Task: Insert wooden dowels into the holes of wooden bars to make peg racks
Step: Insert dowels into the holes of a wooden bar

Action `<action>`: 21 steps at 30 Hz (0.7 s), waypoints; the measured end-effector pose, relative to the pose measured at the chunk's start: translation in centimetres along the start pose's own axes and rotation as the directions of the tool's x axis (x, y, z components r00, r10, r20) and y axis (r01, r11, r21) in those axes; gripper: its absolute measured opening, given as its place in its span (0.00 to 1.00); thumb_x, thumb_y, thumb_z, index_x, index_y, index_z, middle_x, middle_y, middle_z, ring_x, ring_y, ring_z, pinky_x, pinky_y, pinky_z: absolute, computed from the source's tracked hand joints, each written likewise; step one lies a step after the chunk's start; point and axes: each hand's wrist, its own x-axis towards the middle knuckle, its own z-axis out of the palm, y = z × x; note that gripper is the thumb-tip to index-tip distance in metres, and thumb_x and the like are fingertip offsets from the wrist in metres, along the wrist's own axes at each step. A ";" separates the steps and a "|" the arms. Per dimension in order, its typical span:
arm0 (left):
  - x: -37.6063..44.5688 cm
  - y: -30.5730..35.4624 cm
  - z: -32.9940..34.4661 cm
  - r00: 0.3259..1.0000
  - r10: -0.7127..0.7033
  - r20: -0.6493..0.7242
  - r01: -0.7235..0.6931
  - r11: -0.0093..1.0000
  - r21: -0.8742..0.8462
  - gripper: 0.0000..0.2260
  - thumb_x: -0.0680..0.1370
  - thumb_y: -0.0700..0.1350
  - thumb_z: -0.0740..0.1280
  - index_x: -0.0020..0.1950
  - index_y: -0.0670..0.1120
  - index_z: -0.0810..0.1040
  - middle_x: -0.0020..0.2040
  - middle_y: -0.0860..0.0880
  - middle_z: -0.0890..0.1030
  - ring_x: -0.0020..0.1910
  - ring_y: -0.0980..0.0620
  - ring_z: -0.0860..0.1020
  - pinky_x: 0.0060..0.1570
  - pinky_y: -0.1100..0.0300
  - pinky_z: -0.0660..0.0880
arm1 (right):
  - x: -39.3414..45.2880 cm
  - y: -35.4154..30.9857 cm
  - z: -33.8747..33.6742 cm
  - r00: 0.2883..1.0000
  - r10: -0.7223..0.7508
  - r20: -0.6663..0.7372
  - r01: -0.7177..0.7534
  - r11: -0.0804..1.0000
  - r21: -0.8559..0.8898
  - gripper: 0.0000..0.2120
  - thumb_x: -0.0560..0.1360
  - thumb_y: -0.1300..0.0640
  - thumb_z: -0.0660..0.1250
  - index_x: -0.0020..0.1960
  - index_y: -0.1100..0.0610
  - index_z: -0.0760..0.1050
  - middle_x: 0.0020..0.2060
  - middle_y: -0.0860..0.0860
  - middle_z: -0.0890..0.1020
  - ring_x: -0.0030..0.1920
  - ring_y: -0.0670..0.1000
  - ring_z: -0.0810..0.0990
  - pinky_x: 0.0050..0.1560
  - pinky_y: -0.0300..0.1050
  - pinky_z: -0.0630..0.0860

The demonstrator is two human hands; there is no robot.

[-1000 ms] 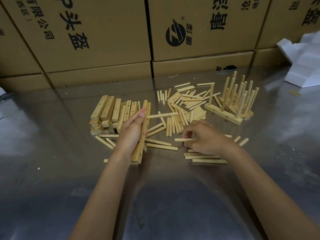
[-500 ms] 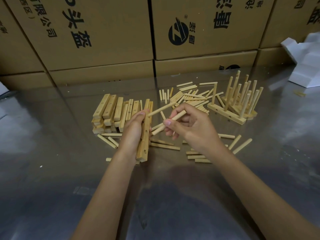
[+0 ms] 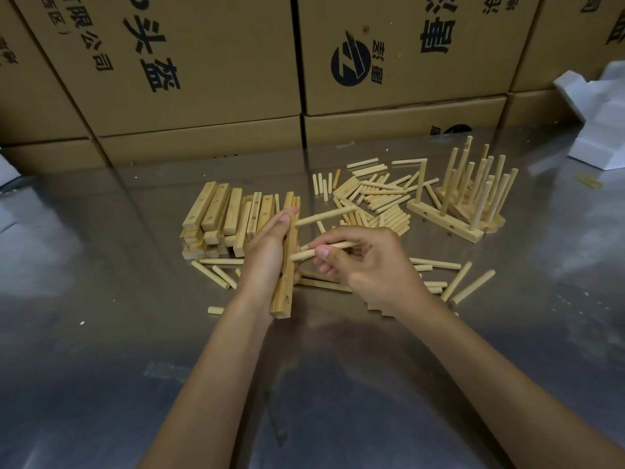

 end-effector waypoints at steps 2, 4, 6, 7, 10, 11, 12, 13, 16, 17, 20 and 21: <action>-0.1 0.1 0.1 1.000 0.016 -0.018 -0.017 1.000 -0.023 0.12 0.83 0.54 0.59 0.58 0.63 0.82 0.54 0.45 0.82 0.37 0.52 0.77 0.25 0.60 0.71 | -0.1 0.1 0.3 1.000 0.009 -0.025 -0.008 0.998 0.057 0.05 0.77 0.66 0.69 0.49 0.62 0.84 0.38 0.57 0.85 0.38 0.52 0.84 0.40 0.38 0.80; -0.2 0.1 0.2 0.999 0.028 -0.041 -0.029 0.999 -0.027 0.12 0.83 0.54 0.60 0.58 0.65 0.82 0.56 0.46 0.83 0.42 0.50 0.78 0.27 0.60 0.71 | -0.2 0.3 0.6 0.998 0.019 -0.052 -0.014 0.996 0.093 0.06 0.77 0.67 0.68 0.49 0.64 0.84 0.38 0.57 0.85 0.37 0.51 0.84 0.40 0.39 0.80; -0.3 0.1 0.3 0.997 0.039 -0.064 -0.041 0.999 -0.027 0.12 0.83 0.54 0.60 0.60 0.64 0.82 0.60 0.45 0.83 0.44 0.49 0.78 0.27 0.61 0.72 | -0.4 0.4 0.9 0.997 0.021 -0.071 -0.014 0.995 0.098 0.06 0.77 0.68 0.68 0.48 0.62 0.84 0.37 0.55 0.85 0.37 0.51 0.84 0.41 0.40 0.81; -0.3 0.1 0.4 0.996 0.047 -0.071 -0.049 0.998 -0.032 0.12 0.83 0.53 0.60 0.61 0.63 0.81 0.61 0.45 0.82 0.44 0.48 0.78 0.26 0.61 0.72 | -0.4 0.5 1.0 0.997 0.021 -0.078 -0.013 0.994 0.105 0.07 0.77 0.68 0.68 0.47 0.61 0.84 0.37 0.54 0.85 0.38 0.51 0.84 0.41 0.40 0.81; -0.6 0.1 0.6 0.995 0.063 -0.083 -0.066 0.997 -0.030 0.12 0.84 0.52 0.60 0.62 0.62 0.81 0.63 0.49 0.81 0.49 0.45 0.81 0.27 0.63 0.74 | -0.5 0.6 1.0 0.995 0.042 -0.090 -0.031 0.992 0.125 0.07 0.77 0.68 0.68 0.47 0.61 0.84 0.37 0.55 0.85 0.37 0.51 0.84 0.41 0.41 0.82; -0.7 0.0 0.6 0.994 0.066 -0.090 -0.068 0.997 -0.023 0.13 0.84 0.52 0.60 0.63 0.62 0.81 0.63 0.52 0.81 0.52 0.45 0.82 0.28 0.63 0.75 | -0.5 0.6 1.1 0.994 0.057 -0.089 -0.045 0.990 0.137 0.07 0.77 0.68 0.67 0.47 0.62 0.84 0.37 0.57 0.85 0.37 0.50 0.84 0.41 0.40 0.82; -0.7 0.1 0.6 0.993 0.069 -0.096 -0.070 0.997 -0.015 0.13 0.84 0.52 0.60 0.63 0.62 0.81 0.62 0.53 0.82 0.53 0.46 0.81 0.29 0.63 0.75 | -0.5 0.6 1.1 0.994 0.071 -0.088 -0.057 0.986 0.157 0.06 0.77 0.69 0.67 0.48 0.63 0.83 0.38 0.58 0.85 0.37 0.50 0.84 0.41 0.40 0.82; -0.8 0.1 0.6 0.993 0.071 -0.097 -0.072 0.997 -0.006 0.12 0.84 0.53 0.60 0.62 0.62 0.81 0.62 0.54 0.82 0.52 0.47 0.81 0.30 0.62 0.75 | -0.5 0.6 1.2 0.993 0.082 -0.086 -0.066 0.982 0.174 0.06 0.77 0.69 0.67 0.48 0.65 0.83 0.38 0.60 0.85 0.37 0.50 0.83 0.41 0.40 0.82; -0.8 0.4 0.6 0.994 0.070 -0.079 -0.069 0.997 0.017 0.12 0.84 0.54 0.60 0.62 0.64 0.81 0.58 0.54 0.82 0.51 0.49 0.80 0.33 0.60 0.74 | -0.4 0.3 0.9 0.992 0.104 -0.065 -0.091 0.979 0.181 0.06 0.78 0.69 0.66 0.51 0.67 0.82 0.40 0.62 0.84 0.38 0.51 0.83 0.42 0.41 0.83; -0.8 0.5 0.6 0.995 0.070 -0.076 -0.069 0.997 0.024 0.12 0.83 0.55 0.60 0.61 0.64 0.81 0.57 0.54 0.82 0.51 0.50 0.80 0.34 0.59 0.75 | -0.3 0.1 0.7 0.992 0.114 -0.046 -0.104 0.978 0.181 0.06 0.78 0.68 0.66 0.53 0.66 0.81 0.40 0.62 0.84 0.38 0.51 0.83 0.43 0.42 0.83; -0.6 0.5 0.5 0.993 0.077 -0.087 -0.076 0.997 0.022 0.12 0.83 0.56 0.60 0.62 0.66 0.80 0.61 0.56 0.82 0.53 0.52 0.81 0.38 0.59 0.75 | 0.1 -0.5 0.3 0.986 0.168 0.014 -0.168 0.969 0.181 0.14 0.77 0.62 0.70 0.62 0.58 0.74 0.40 0.57 0.86 0.40 0.52 0.85 0.43 0.44 0.83; -0.4 0.4 0.3 0.991 0.081 -0.103 -0.080 0.997 0.012 0.12 0.83 0.56 0.60 0.62 0.65 0.80 0.62 0.55 0.81 0.55 0.51 0.80 0.41 0.57 0.76 | 0.3 -0.7 0.1 0.981 0.193 0.022 -0.193 0.963 0.188 0.17 0.77 0.59 0.71 0.63 0.55 0.71 0.41 0.56 0.86 0.41 0.52 0.86 0.43 0.44 0.83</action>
